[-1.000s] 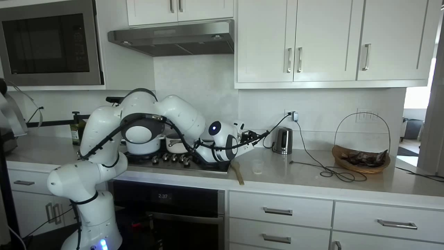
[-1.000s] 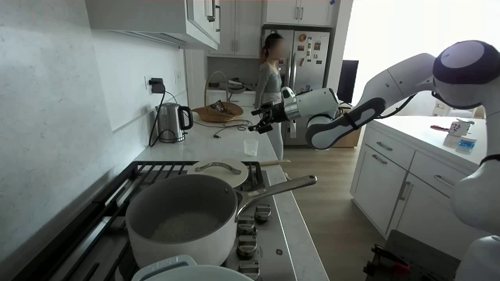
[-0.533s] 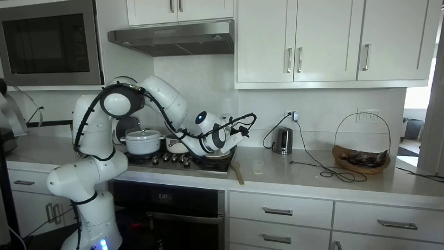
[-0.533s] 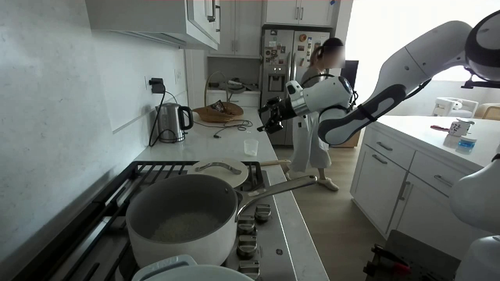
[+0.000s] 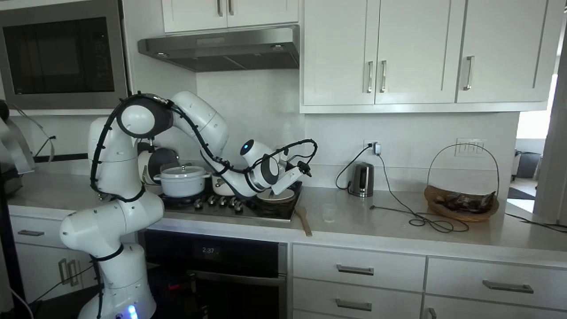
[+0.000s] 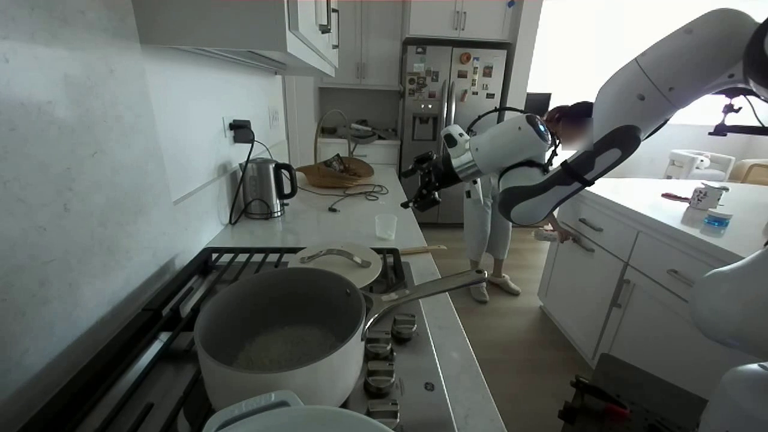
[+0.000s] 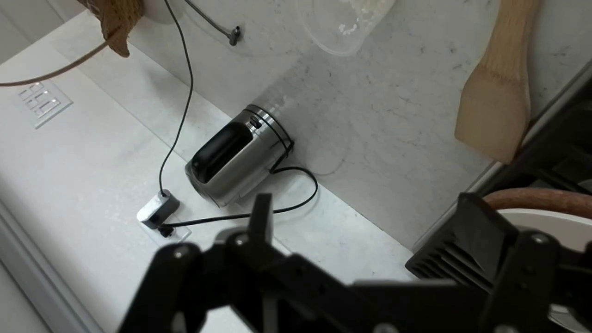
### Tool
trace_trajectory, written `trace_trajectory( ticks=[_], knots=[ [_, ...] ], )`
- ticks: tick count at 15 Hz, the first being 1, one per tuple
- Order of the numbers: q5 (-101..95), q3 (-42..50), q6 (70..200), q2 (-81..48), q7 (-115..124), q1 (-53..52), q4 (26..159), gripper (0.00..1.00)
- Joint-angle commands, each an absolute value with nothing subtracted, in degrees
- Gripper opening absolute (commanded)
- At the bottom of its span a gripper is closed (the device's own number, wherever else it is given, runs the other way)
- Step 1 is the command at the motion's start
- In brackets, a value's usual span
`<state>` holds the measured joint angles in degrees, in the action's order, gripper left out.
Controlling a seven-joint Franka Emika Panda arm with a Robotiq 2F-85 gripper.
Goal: Empty the cup into the pot
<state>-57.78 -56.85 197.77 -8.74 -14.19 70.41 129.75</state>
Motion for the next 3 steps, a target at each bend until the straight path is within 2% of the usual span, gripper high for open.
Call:
trace_trajectory(
  ticks=[1,3],
  knots=[
    [-57.78,-56.85,197.77,-8.74,-14.19,70.57,129.75,1.00],
    [-57.78,-56.85,197.77,-8.74,-14.19,70.72,129.75,1.00]
  ],
)
